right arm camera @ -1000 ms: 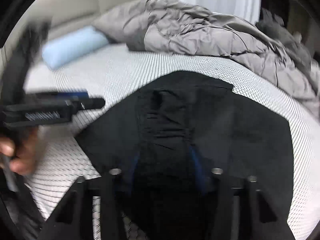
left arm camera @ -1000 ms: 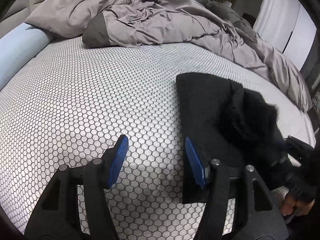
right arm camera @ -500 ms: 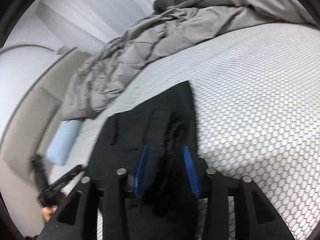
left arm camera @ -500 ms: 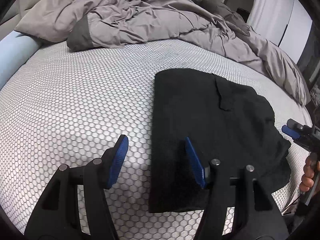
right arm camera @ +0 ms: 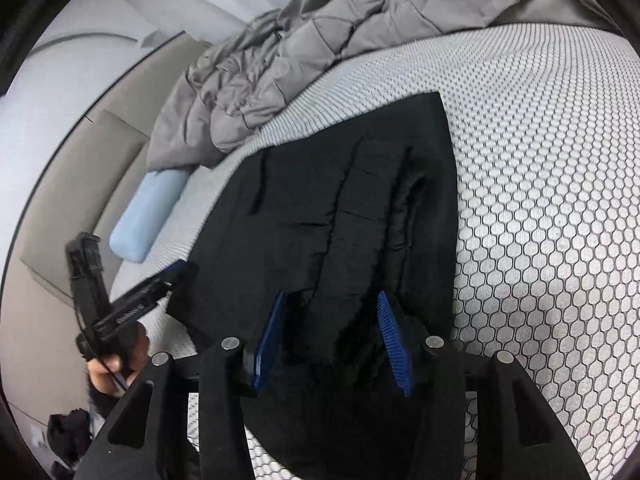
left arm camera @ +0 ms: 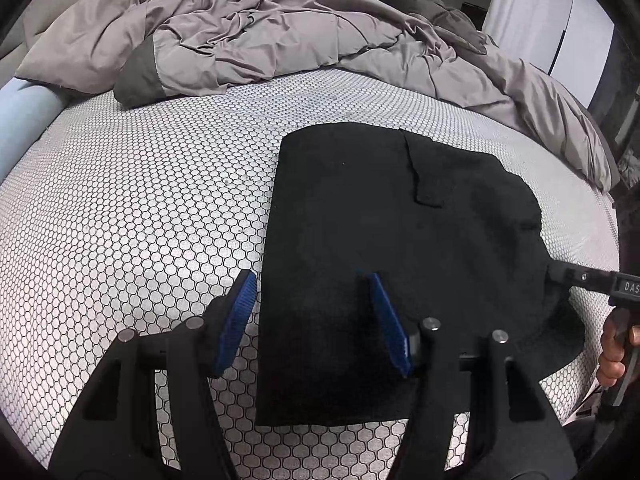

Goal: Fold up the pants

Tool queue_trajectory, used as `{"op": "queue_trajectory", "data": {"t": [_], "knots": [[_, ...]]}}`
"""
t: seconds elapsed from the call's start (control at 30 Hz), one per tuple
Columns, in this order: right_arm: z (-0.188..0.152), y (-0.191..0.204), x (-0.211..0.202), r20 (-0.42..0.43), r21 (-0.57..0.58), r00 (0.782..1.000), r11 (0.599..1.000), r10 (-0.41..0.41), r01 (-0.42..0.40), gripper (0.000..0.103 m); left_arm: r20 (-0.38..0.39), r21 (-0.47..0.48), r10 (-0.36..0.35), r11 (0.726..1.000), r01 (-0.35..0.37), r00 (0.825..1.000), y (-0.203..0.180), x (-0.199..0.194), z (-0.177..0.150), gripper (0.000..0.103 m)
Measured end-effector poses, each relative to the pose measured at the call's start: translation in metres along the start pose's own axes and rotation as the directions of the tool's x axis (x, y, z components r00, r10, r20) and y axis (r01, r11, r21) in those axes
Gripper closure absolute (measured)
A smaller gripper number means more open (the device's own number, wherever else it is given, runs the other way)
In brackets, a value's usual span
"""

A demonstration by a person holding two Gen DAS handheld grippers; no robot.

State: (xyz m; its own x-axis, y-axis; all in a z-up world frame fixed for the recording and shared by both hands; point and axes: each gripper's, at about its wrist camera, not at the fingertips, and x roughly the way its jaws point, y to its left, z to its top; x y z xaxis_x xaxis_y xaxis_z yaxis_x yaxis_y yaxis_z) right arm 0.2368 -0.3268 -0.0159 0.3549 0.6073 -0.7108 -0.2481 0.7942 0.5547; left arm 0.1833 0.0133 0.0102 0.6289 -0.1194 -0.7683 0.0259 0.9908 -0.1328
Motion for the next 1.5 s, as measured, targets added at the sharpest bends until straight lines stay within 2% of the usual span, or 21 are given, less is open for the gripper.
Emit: {"op": "queue_trajectory", "data": {"t": [0.07,0.13,0.2,0.27,0.33,0.43,0.5,0.53,0.6,0.77,0.97,1.03,1.1,1.13,1.17,1.2,1.23,1.37,1.5], "knots": [[0.001,0.001,0.003,0.014,0.0,1.0,1.0,-0.004,0.004,0.056,0.001,0.002,-0.002,1.0,0.002,1.0,-0.001,-0.001,0.0,0.047],[0.003,0.009,0.005,0.046,-0.031,0.998,0.999,-0.034,0.035,0.069,0.002,0.005,0.003,1.0,-0.003,1.0,-0.002,-0.001,0.0,0.047],[0.002,0.025,0.003,0.088,-0.111,0.992,0.989,-0.093,0.103,0.091,0.004,0.005,0.005,1.0,-0.005,1.0,-0.002,-0.003,0.0,0.047],[-0.001,0.04,-0.005,0.125,-0.179,0.985,0.974,-0.116,0.137,0.094,0.008,0.003,0.001,1.0,-0.001,1.0,-0.001,-0.005,0.0,0.047],[-0.007,0.052,-0.016,0.124,-0.239,0.983,0.957,-0.139,0.165,0.095,0.009,0.009,0.003,1.0,-0.003,1.0,0.0,-0.006,0.0,0.047],[-0.014,0.039,-0.007,0.08,-0.252,0.961,0.928,-0.264,0.276,0.091,0.007,0.021,0.013,1.0,-0.014,1.0,0.001,-0.005,-0.001,0.047],[-0.013,0.02,-0.005,0.046,-0.188,0.973,0.955,-0.226,0.231,0.08,0.002,0.018,0.016,1.0,-0.016,1.0,0.002,-0.005,-0.001,0.047],[-0.011,0.014,-0.009,0.054,-0.144,0.981,0.971,-0.185,0.191,0.077,0.003,0.015,0.016,1.0,-0.016,1.0,0.003,-0.005,-0.001,0.047],[-0.009,0.006,-0.021,0.062,-0.088,0.992,0.989,-0.11,0.116,0.063,0.004,0.014,0.015,1.0,-0.015,1.0,0.003,-0.005,0.0,0.047],[-0.002,-0.011,-0.019,0.047,0.03,0.997,0.997,0.062,-0.064,0.061,-0.003,0.018,0.014,1.0,-0.014,1.0,0.0,-0.003,0.0,0.047],[0.002,-0.021,0.005,-0.03,0.066,0.995,0.994,0.095,-0.092,0.049,-0.002,0.03,0.007,1.0,-0.007,1.0,-0.001,-0.004,0.0,0.047],[0.007,-0.023,0.013,-0.035,0.077,0.992,0.99,0.12,-0.117,0.049,0.001,0.026,0.007,1.0,-0.007,1.0,0.001,-0.005,0.0,0.047],[0.01,-0.017,0.017,-0.032,0.054,0.994,0.994,0.1,-0.098,0.051,0.001,0.016,0.006,1.0,-0.006,1.0,0.003,-0.005,0.001,0.047],[0.011,-0.008,0.017,-0.03,0.012,0.998,0.998,0.062,-0.062,0.056,0.003,0.011,0.006,1.0,-0.006,1.0,0.004,-0.006,0.002,0.047],[0.009,0.002,0.015,-0.01,-0.05,1.0,0.998,0.026,-0.026,0.074,0.006,0.006,0.004,1.0,-0.004,1.0,0.006,-0.007,0.002,0.047],[0.007,0.009,0.013,0.002,-0.091,1.0,0.996,0.013,-0.013,0.084,0.008,0.004,0.003,1.0,-0.003,1.0,0.007,-0.008,0.002,0.047],[0.006,0.016,0.009,0.014,-0.116,1.0,0.993,0.001,0.001,0.088,0.012,0.002,0.002,1.0,-0.002,1.0,0.007,-0.01,0.002,0.047],[-0.001,0.044,-0.032,0.107,-0.155,0.993,0.988,0.042,-0.025,0.091,0.025,-0.007,-0.007,1.0,0.007,1.0,0.015,-0.017,0.003,0.047],[-0.02,0.055,-0.06,0.128,-0.158,0.991,0.987,0.04,-0.019,0.091,0.028,-0.014,-0.006,1.0,0.007,1.0,0.022,-0.021,0.003,0.047]]}}
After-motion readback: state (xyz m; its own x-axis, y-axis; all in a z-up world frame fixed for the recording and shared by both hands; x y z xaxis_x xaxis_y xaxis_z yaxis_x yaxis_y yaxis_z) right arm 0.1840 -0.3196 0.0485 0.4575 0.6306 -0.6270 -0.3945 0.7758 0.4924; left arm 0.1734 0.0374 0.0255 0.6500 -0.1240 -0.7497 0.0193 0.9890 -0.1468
